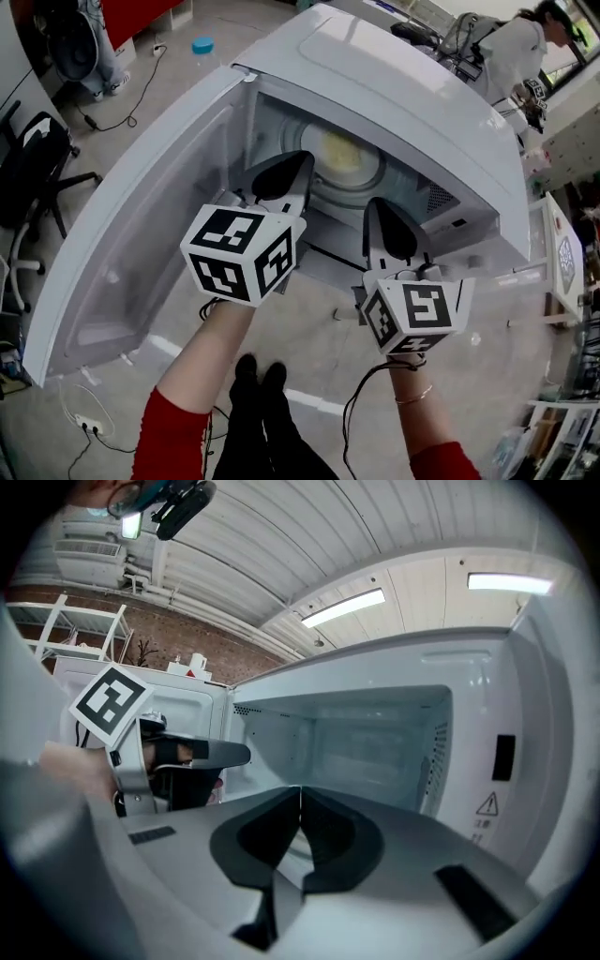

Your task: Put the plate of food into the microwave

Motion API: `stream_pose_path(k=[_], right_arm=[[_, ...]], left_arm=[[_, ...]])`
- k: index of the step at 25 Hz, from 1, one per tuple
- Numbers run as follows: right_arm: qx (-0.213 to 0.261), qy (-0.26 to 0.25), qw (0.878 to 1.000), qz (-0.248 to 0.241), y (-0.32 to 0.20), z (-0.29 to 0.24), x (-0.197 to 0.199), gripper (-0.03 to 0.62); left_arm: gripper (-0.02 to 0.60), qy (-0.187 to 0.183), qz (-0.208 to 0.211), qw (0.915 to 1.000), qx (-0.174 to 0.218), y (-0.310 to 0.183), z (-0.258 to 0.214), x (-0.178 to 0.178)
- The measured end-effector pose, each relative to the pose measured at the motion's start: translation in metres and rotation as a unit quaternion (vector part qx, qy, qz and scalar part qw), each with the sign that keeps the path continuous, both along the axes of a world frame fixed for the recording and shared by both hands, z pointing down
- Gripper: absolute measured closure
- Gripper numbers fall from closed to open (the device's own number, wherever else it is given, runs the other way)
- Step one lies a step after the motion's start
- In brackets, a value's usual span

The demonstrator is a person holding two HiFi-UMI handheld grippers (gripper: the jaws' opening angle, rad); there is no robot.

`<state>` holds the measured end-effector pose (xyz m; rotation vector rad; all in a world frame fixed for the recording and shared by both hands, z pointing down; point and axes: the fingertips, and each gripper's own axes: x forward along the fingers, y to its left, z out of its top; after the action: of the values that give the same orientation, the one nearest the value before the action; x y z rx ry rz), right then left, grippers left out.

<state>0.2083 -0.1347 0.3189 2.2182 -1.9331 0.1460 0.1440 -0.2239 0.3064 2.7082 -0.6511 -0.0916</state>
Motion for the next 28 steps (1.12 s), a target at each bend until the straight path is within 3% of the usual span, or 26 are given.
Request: stream_pose_path(k=[5,9,19,28], right_arm=[[0.002,-0.018,1.000,0.004,0.010,0.001,0.001,0.579],[0.013,-0.041,0.999,0.016,0.019,-0.005,-0.004,0.579],[0.027,-0.087,0.995,0.029,0.063,-0.027,-0.014,0.579],[0.017,-0.094,0.995,0.034,0.128,-0.042,-0.036,0.579]], left_arm=[[0.572,0.019,0.021,0.9994,-0.022,0.019,-0.004,-0.007],[0.572,0.014,0.046,0.9980,-0.040,0.031,-0.006,-0.014],[0.574,-0.002,0.068,0.9968,-0.042,0.071,-0.026,-0.031],[0.572,-0.029,0.080,0.9958,-0.033,0.126,-0.040,-0.057]])
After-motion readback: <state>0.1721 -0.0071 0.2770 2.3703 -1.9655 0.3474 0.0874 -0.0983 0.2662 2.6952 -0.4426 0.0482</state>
